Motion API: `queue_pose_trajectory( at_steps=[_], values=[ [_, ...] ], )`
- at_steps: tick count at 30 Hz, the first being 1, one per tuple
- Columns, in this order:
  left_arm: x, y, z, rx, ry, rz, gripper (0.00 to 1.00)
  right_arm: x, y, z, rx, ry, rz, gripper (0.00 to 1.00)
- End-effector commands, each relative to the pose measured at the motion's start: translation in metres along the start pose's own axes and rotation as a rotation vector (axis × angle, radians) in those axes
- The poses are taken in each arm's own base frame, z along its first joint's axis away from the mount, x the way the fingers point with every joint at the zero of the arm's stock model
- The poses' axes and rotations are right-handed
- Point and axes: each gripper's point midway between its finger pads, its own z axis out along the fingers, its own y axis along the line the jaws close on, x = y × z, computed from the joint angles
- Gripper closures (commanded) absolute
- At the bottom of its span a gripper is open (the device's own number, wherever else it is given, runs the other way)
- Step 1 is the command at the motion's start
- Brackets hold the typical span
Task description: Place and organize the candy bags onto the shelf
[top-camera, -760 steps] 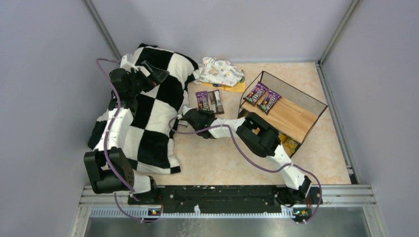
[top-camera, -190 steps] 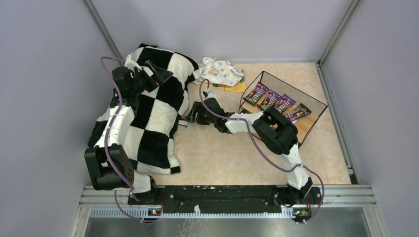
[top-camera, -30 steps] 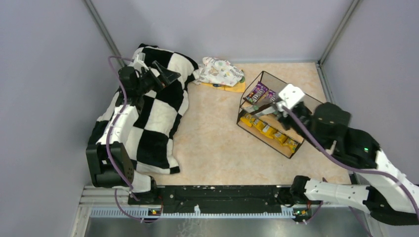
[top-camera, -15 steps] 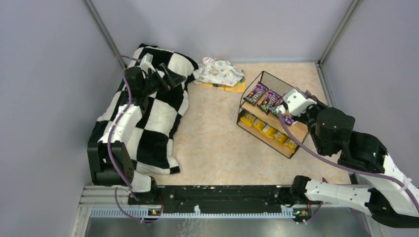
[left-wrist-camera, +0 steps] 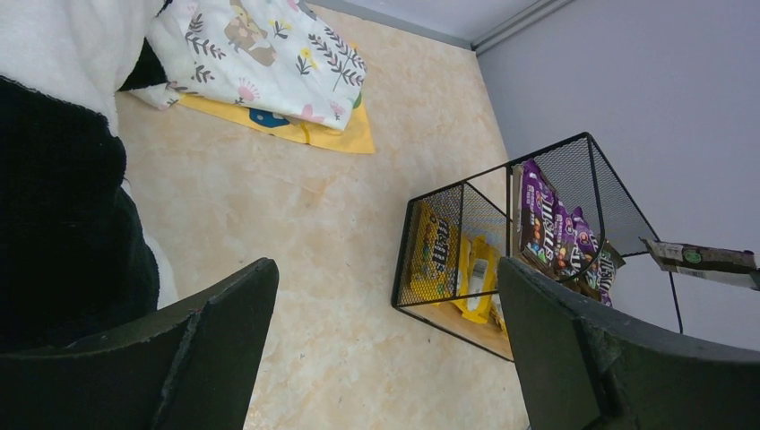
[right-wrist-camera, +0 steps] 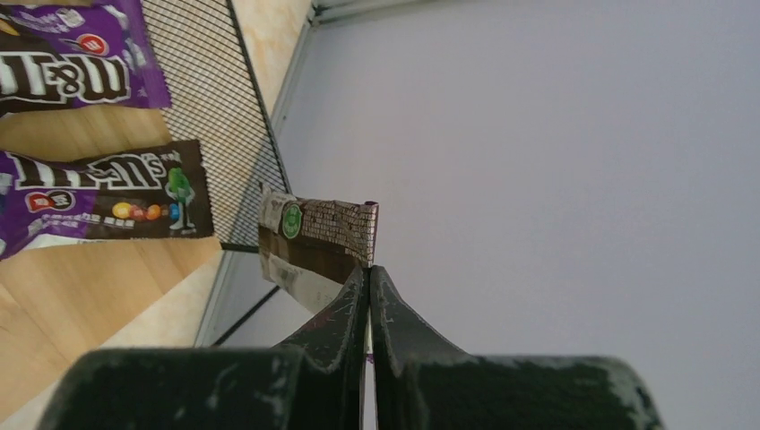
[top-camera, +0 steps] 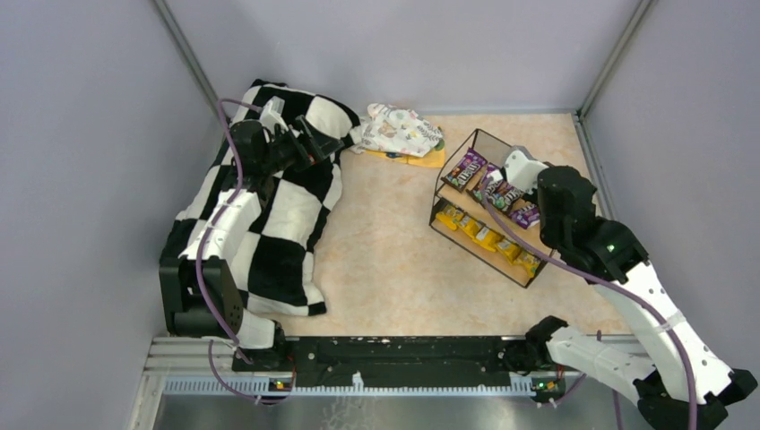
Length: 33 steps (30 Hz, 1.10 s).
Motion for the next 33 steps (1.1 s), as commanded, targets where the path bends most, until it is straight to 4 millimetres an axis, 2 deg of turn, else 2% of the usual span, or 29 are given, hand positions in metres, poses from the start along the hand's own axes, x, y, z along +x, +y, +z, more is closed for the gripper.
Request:
queue_pose_trajectory(
  at_steps=[1, 9, 17, 22, 27, 33],
  values=[
    [-0.019, -0.019, -0.004, 0.035, -0.044, 0.061, 0.02, -0.013, -0.007, 0.006, 0.023, -0.062, 0.023, 1.00],
    [-0.019, -0.021, -0.004, 0.046, -0.041, 0.056, 0.02, -0.005, 0.011, 0.021, 0.008, -0.027, -0.032, 1.00],
    [-0.018, -0.023, -0.004, 0.057, -0.037, 0.050, 0.02, -0.001, 0.005, 0.022, 0.027, -0.009, -0.015, 1.00],
    [-0.017, -0.025, -0.004, 0.063, -0.037, 0.049, 0.02, 0.005, 0.020, 0.030, 0.001, 0.024, -0.057, 1.00],
    [-0.017, -0.024, -0.004, 0.063, -0.034, 0.047, 0.02, 0.006, 0.027, 0.032, -0.010, 0.017, -0.055, 1.00],
    [-0.017, -0.025, -0.004, 0.063, -0.036, 0.048, 0.02, 0.015, 0.051, 0.029, -0.087, -0.009, -0.100, 1.00]
  ],
)
